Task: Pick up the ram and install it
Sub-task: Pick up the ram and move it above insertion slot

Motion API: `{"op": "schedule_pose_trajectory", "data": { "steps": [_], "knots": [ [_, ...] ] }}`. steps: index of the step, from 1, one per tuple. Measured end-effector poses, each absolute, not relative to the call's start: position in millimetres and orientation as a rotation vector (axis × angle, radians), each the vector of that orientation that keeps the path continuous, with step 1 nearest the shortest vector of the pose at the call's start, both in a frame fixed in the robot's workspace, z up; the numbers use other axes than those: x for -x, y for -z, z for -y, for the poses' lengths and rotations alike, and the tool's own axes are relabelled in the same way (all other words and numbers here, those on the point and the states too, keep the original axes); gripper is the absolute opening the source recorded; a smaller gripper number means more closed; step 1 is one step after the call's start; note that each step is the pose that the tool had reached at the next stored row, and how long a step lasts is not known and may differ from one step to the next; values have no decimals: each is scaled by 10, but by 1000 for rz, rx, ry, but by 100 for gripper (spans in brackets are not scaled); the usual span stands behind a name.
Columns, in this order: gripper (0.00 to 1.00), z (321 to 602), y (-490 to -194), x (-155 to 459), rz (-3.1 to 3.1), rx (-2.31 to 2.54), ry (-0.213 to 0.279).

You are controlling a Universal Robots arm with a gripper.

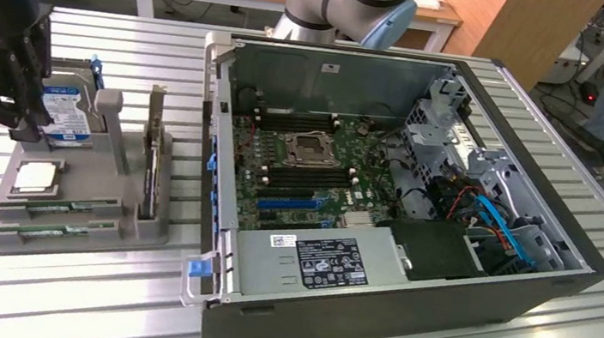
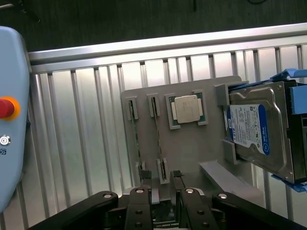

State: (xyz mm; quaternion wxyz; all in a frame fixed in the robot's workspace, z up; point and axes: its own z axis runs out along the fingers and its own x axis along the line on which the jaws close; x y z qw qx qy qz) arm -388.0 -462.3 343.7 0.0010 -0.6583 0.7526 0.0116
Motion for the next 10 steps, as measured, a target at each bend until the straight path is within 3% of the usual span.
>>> {"op": "schedule_pose_trajectory", "data": {
  "steps": [10],
  "knots": [
    [29, 4693, -3436, 3888, -2362, 2066, -39]
  ]
}}
